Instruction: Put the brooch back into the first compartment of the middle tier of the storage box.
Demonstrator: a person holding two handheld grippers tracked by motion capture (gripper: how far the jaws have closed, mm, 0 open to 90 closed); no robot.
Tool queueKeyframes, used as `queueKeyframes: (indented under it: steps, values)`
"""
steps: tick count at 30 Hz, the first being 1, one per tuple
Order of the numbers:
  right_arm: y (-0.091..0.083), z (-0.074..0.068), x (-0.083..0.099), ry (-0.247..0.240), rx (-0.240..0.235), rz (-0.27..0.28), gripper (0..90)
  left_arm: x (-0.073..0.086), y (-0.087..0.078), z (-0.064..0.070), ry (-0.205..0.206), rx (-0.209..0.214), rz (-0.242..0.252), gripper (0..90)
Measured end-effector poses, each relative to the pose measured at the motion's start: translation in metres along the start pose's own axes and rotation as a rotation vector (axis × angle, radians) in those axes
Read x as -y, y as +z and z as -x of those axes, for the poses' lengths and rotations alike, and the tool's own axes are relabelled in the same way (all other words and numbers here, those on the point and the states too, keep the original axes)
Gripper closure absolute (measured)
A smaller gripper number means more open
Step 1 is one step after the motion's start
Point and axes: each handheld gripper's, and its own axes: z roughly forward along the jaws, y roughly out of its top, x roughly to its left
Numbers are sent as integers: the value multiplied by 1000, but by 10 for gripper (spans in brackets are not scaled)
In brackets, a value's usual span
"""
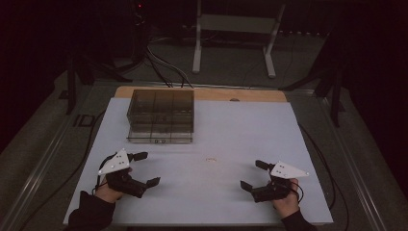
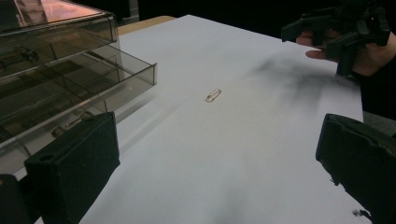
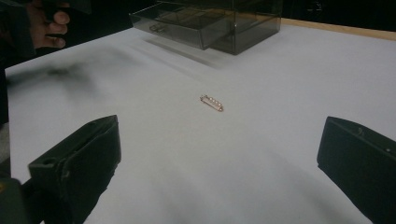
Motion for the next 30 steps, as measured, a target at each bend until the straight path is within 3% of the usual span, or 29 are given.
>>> queueKeyframes:
  steps: [20, 30]
  values:
    - [0, 0, 0, 5, -12, 4, 0, -16, 24, -2, 34, -3, 6, 3]
    - [0, 0, 0, 8, -16, 4, 0, -23, 34, -4, 39, 22, 8, 3]
